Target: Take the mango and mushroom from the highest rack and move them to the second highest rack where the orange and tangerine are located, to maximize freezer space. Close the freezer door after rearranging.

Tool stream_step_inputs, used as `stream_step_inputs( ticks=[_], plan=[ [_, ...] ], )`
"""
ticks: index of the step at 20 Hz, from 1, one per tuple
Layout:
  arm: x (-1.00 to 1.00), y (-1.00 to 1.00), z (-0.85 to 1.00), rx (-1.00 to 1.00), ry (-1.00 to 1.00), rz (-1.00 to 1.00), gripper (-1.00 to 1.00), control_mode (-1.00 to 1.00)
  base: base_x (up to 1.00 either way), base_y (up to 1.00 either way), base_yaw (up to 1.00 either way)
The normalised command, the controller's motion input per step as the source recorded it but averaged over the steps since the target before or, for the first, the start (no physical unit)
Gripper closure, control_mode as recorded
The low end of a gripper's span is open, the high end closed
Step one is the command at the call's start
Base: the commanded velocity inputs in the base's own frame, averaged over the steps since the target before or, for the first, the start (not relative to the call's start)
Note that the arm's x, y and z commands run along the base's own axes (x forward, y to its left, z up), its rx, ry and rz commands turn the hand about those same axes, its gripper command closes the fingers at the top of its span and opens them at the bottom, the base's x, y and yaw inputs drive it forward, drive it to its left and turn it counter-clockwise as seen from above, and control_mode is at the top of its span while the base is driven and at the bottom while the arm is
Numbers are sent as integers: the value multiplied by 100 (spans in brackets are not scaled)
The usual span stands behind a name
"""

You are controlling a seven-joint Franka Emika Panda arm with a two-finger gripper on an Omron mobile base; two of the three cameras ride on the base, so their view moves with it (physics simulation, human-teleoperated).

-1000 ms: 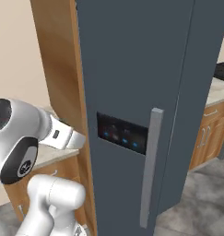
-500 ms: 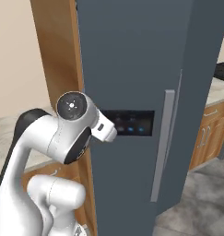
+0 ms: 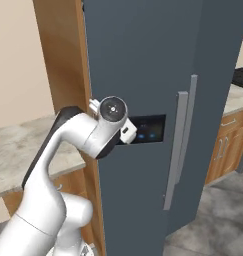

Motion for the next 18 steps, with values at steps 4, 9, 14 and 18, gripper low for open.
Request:
stream_step_inputs(
  ticks=[4,9,14,18],
  plan=[
    [92,5,-29,13,0,6,-100,-100,0,0,0],
    [89,12,-34,8,0,2,-100,-100,0,0,0],
    [85,16,-35,5,0,0,-100,-100,0,0,0],
    [51,25,-39,0,-1,0,-100,-100,0,0,0]
  ],
)
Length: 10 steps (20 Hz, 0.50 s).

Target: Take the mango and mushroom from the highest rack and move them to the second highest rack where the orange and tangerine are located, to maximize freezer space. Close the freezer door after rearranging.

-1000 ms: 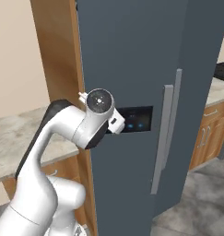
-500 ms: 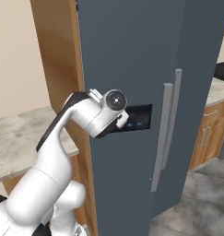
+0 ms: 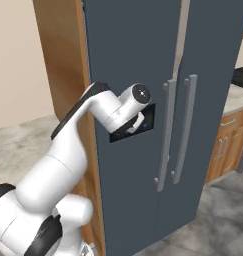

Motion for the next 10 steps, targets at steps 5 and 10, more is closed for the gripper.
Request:
stream_step_inputs(
  ticks=[5,10],
  plan=[
    [-6,33,-33,0,-18,0,-100,-100,0,0,0],
    [-53,27,-16,0,-25,-3,-100,-100,0,0,0]
  ],
)
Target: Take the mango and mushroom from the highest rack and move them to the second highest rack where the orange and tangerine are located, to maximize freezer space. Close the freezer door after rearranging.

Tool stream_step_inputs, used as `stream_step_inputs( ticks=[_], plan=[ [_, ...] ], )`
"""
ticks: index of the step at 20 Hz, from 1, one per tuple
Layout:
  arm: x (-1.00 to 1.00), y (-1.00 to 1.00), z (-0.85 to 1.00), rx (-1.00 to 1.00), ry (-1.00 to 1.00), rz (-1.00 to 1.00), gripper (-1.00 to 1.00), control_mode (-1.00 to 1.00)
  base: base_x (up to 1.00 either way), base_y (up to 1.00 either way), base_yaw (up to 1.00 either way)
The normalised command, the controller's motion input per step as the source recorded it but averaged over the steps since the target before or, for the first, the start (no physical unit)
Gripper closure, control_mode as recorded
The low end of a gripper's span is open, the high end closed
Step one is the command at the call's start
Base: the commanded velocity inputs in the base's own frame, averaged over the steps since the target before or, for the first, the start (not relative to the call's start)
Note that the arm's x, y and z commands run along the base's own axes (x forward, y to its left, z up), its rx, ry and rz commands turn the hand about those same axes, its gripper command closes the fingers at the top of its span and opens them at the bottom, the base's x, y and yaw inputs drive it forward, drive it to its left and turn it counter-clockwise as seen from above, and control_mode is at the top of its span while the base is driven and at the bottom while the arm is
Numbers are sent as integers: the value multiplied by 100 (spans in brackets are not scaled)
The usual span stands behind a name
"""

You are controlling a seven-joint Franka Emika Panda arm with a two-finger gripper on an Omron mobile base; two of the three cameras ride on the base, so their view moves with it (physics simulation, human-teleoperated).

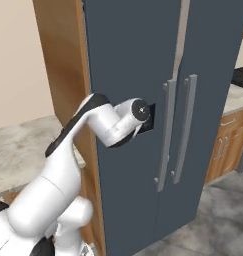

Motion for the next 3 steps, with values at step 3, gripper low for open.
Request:
stream_step_inputs(
  ticks=[3],
  plan=[
    [-66,6,12,4,-24,-8,-100,-100,0,0,0]
  ],
)
